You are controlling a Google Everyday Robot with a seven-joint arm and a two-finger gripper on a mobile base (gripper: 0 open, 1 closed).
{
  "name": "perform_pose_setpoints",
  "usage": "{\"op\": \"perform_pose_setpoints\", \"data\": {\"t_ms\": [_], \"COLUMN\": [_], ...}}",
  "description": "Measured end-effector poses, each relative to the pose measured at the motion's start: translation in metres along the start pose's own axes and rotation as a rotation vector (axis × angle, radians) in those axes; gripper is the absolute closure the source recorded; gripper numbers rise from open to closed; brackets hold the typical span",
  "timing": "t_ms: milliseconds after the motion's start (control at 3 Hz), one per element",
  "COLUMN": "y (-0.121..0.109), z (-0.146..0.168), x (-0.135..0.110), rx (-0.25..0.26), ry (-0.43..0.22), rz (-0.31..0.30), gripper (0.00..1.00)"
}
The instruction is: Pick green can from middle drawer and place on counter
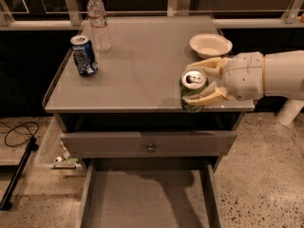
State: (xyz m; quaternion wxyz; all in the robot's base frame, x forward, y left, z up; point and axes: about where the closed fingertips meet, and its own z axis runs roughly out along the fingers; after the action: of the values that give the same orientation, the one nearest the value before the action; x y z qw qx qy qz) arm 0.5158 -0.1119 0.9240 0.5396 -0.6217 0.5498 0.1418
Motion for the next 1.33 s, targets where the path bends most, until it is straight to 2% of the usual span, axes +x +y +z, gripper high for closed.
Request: {"op": "perform_pose_setpoints", "data": {"t_ms": [333,667,1000,1333], "y": [0.000,0.002,-0.018,-0.038], "z": [0.000,0.011,0.040,0.083], "x": [0.000,0.015,0.021,0.017], "rx": [0.000,-0.009,-0.031,-0.060], "ry": [0.000,-0.007,-0.038,-0.087], "rz": [0.001,0.033,0.070,0.117], "gripper": [1.00,1.00,1.00,1.00]}}
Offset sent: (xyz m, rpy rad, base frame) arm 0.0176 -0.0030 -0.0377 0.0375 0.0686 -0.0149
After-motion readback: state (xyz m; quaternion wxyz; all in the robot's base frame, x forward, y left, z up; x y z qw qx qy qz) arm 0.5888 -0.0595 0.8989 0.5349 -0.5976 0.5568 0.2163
